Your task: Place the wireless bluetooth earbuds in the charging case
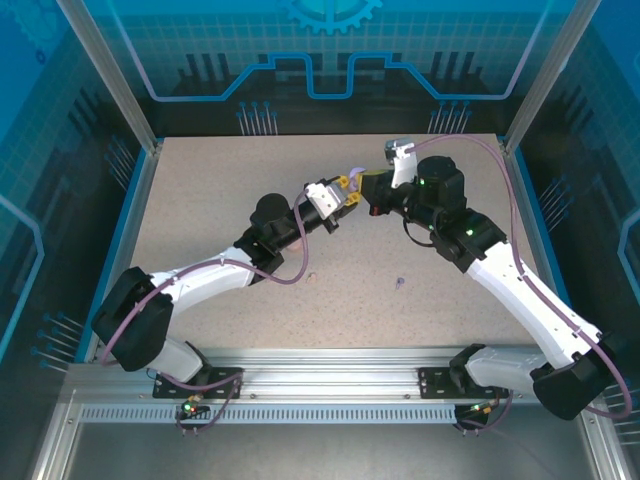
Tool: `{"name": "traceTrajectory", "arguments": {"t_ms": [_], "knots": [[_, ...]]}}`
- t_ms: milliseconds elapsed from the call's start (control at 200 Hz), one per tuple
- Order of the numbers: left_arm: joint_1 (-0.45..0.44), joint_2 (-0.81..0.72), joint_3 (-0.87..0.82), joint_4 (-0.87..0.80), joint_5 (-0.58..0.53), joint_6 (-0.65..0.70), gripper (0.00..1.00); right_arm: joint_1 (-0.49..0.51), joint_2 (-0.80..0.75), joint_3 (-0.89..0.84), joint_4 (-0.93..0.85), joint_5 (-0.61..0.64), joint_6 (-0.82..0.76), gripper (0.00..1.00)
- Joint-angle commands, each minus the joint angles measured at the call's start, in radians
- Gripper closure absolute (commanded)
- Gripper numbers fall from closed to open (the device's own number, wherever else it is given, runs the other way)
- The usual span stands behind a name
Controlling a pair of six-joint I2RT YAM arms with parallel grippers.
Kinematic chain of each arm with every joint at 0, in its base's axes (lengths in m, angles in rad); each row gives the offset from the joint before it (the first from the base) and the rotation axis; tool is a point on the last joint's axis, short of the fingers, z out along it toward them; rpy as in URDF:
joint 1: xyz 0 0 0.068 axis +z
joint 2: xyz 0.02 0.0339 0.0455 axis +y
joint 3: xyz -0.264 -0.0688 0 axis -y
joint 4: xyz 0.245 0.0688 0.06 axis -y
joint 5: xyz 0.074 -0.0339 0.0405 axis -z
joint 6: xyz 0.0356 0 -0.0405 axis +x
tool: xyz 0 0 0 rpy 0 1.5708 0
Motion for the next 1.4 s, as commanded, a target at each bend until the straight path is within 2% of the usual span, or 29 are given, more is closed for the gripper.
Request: {"name": "traceTrajectory", "arguments": {"t_ms": [0,205,295,335,390,590,870,1005,1140,1260,1396], "knots": [[-0.009,-0.027,0.049,0.064,0.009,-0.014,1.00,0.016,0.017,-0.005,-0.053,-0.085,-0.045,0.96],[-0.009,-0.028,0.051,0.068,-0.001,-0.032,1.00,0.015,0.052,-0.003,-0.083,-0.095,-0.065,0.95],[-0.009,-0.024,0.049,0.062,-0.001,-0.037,1.00,0.015,0.053,0.003,-0.093,-0.090,-0.059,0.90],[-0.009,-0.022,0.047,0.060,-0.001,-0.040,1.00,0.015,0.050,0.010,-0.098,-0.087,-0.056,0.86],[-0.010,-0.019,0.044,0.057,-0.001,-0.043,1.00,0.014,0.047,0.027,-0.110,-0.080,-0.045,0.73],[-0.010,0.002,0.021,0.065,-0.010,-0.067,1.00,0.002,0.034,0.109,-0.156,-0.079,-0.005,0.47],[-0.009,0.009,-0.004,0.072,-0.019,-0.095,1.00,-0.041,-0.009,0.165,-0.159,-0.123,0.089,0.27],[-0.010,0.005,-0.013,0.076,-0.025,-0.105,1.00,-0.087,-0.030,0.173,-0.161,-0.136,0.160,0.24],[-0.009,-0.005,-0.024,0.081,-0.032,-0.109,1.00,-0.127,-0.049,0.171,-0.209,-0.087,0.196,0.23],[-0.009,-0.017,-0.031,0.079,-0.042,-0.110,1.00,-0.160,-0.059,0.149,-0.295,-0.023,0.224,0.23],[-0.010,-0.043,-0.055,0.071,-0.060,-0.115,1.00,-0.172,-0.052,0.100,-0.457,0.136,0.240,0.23]]}}
